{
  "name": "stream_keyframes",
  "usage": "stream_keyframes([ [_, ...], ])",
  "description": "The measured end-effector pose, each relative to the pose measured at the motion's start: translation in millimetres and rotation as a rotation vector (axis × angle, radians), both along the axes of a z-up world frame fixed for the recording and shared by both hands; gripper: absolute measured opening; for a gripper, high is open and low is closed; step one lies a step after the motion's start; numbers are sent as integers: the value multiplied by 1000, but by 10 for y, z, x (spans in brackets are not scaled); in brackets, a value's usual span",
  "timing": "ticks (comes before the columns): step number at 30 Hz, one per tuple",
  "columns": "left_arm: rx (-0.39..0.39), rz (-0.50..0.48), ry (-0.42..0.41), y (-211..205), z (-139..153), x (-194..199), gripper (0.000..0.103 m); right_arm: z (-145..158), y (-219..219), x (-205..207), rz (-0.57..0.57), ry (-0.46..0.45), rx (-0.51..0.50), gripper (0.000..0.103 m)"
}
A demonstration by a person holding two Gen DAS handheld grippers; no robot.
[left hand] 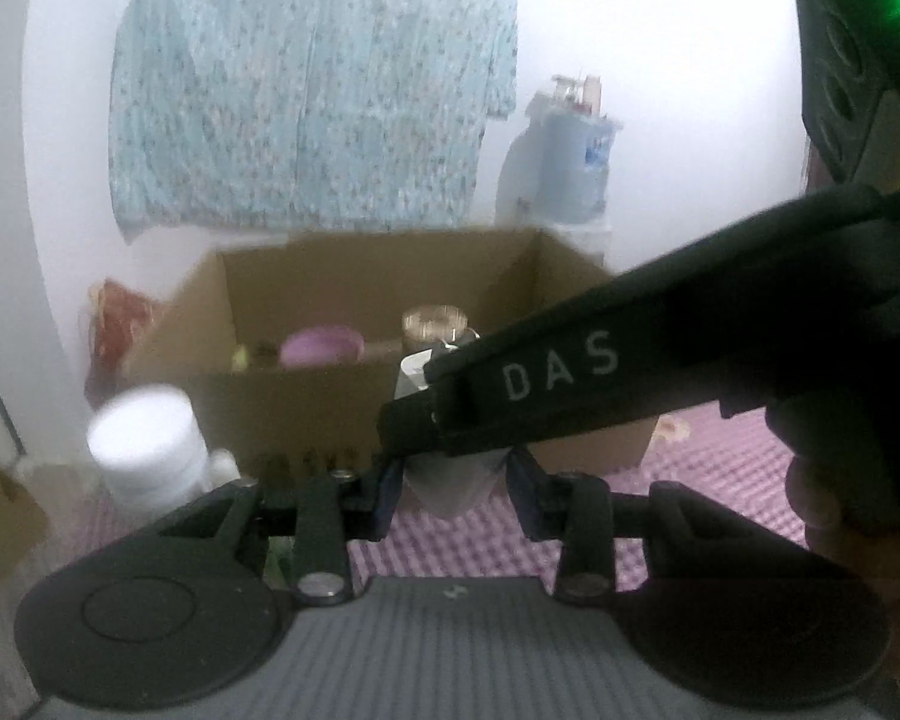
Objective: Organize rigid objects
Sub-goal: 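Lift the white charger with the right gripper over the box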
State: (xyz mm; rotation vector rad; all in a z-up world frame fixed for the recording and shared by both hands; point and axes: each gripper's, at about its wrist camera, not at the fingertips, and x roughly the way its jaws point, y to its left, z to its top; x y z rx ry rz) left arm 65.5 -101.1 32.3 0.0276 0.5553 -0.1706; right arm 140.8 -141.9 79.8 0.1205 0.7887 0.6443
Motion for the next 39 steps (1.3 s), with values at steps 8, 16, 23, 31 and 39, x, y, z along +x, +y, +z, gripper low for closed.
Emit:
stream_keyframes([
  [8,-33,5,-64,-71,366,341,39,444,-124,189,4,-102,16,32],
  [16,-123,-8,28,-94,318,1100,39,539,-265,896,-13,-36,-52,31],
  [23,-239,-35,201,-45,60,1739,38,289,-416,1718,-57,105,-135,27],
  [31,-330,-51,366,37,-133,2340,35,-8,-467,2271,-104,176,-230,26],
  [39,-360,-54,391,108,-154,2457,34,-105,-324,2465,-104,122,-343,26],
])
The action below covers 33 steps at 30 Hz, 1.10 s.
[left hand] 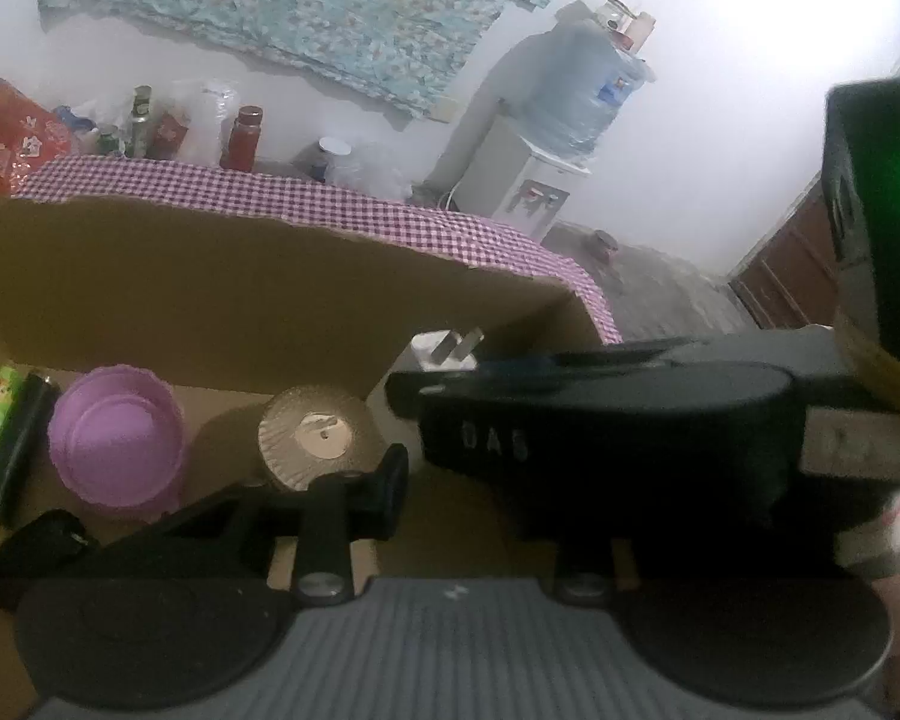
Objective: Organize rigid objects
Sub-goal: 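Lower the charger into the box and open the right gripper, then move the right gripper out of the box toward the green dropper bottle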
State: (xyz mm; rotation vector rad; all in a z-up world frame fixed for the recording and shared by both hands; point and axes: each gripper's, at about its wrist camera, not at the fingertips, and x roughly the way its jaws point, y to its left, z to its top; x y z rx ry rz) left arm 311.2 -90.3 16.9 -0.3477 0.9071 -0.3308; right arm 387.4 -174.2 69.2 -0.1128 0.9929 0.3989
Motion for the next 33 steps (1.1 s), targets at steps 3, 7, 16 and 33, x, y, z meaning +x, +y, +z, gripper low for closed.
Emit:
stream_keyframes([
  [3,-5,5,-4,17,11,-32,36,-45,31,91,2,-5,-27,26],
  [7,17,19,-32,37,67,-79,43,-113,120,107,19,-27,-108,26],
  [16,73,39,-94,103,273,-405,64,-214,261,140,50,-48,-209,27],
  [33,95,-115,-261,275,647,-1995,99,716,-304,-1360,31,-149,287,34],
])
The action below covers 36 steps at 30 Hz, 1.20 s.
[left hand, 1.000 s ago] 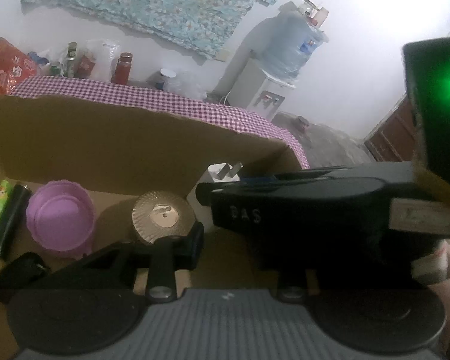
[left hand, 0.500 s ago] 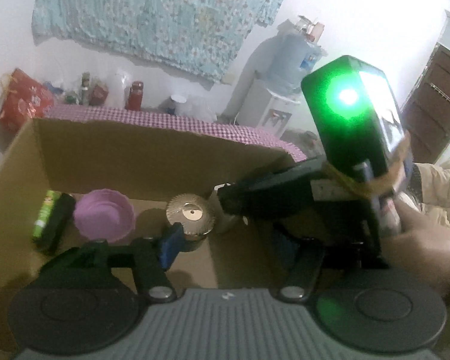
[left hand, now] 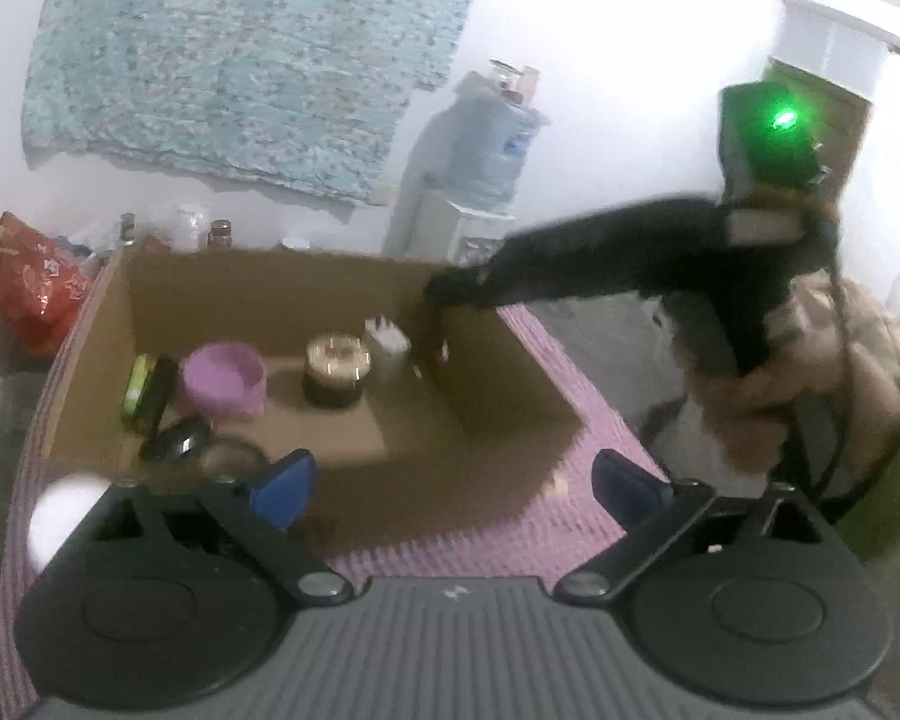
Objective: Organize rigid objects
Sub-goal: 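Move the right gripper out of the box toward the green dropper bottle, then close the right gripper on the gold cap of the dropper bottle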
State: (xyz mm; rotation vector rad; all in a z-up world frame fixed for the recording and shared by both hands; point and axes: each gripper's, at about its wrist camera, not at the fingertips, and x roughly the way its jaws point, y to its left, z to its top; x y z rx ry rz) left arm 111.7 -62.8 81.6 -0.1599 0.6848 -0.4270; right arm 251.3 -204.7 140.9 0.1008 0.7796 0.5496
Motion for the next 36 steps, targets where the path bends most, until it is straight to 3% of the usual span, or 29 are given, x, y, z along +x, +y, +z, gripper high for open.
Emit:
stream_keyframes([
  [7,47,65,13,217,-266,-459,99,-146,-30,-889,53,40,173,41],
  [13,139,156,26,301,-513,-435,99,-474,303,-1273,93,73,174,42],
  [17,231,199,13,290,-640,-415,97,-595,554,-1256,123,96,176,42],
  [21,295,231,16,265,-788,-370,85,-602,809,-1151,160,94,155,42],
  [30,290,277,38,360,-903,-288,67,-691,1289,-830,252,85,100,35],
  [36,270,275,37,398,-921,-272,60,-768,1539,-752,279,60,51,20],
])
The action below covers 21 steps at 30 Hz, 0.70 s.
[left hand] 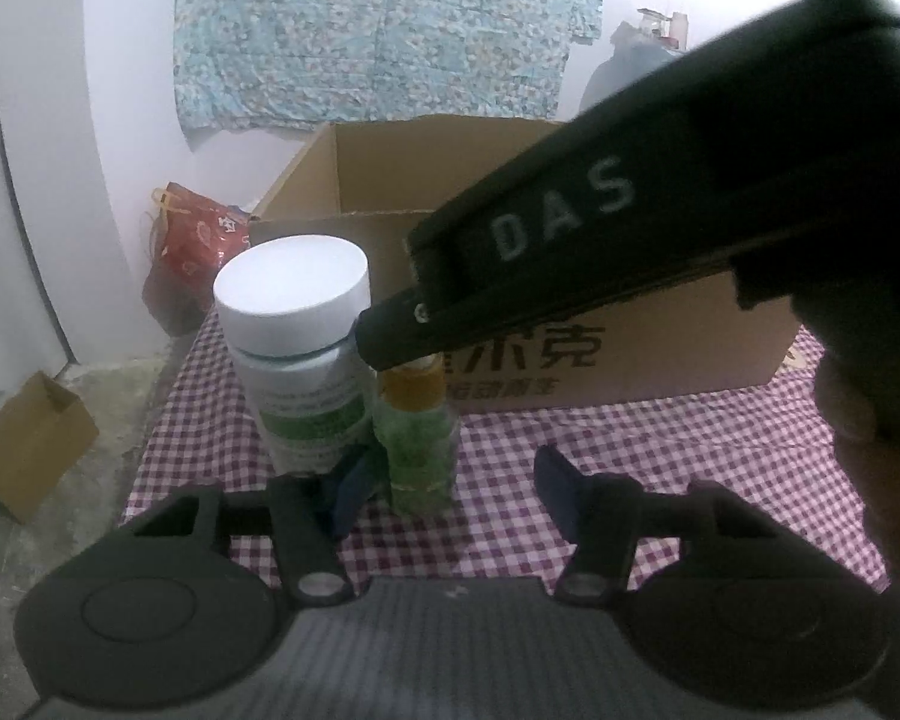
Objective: Organize rigid objects
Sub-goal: 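Close the right gripper on the gold cap of the dropper bottle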
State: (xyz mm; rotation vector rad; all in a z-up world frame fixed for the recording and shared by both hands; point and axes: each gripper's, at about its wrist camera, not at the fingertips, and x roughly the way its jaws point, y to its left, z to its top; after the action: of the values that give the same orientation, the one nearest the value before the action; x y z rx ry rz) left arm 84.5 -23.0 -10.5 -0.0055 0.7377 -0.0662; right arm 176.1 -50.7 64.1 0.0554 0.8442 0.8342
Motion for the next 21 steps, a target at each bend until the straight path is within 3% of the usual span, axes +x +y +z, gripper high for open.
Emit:
stream_keyframes([
  [10,22,-3,-4,-41,-47,50,59,24,-112,-65,-15,-14,-15,16],
  [17,109,19,-40,-162,-105,77,36,-8,-278,-134,-59,14,10,16],
  [21,91,17,-36,-167,-100,60,36,-15,-334,-171,-72,21,23,16],
])
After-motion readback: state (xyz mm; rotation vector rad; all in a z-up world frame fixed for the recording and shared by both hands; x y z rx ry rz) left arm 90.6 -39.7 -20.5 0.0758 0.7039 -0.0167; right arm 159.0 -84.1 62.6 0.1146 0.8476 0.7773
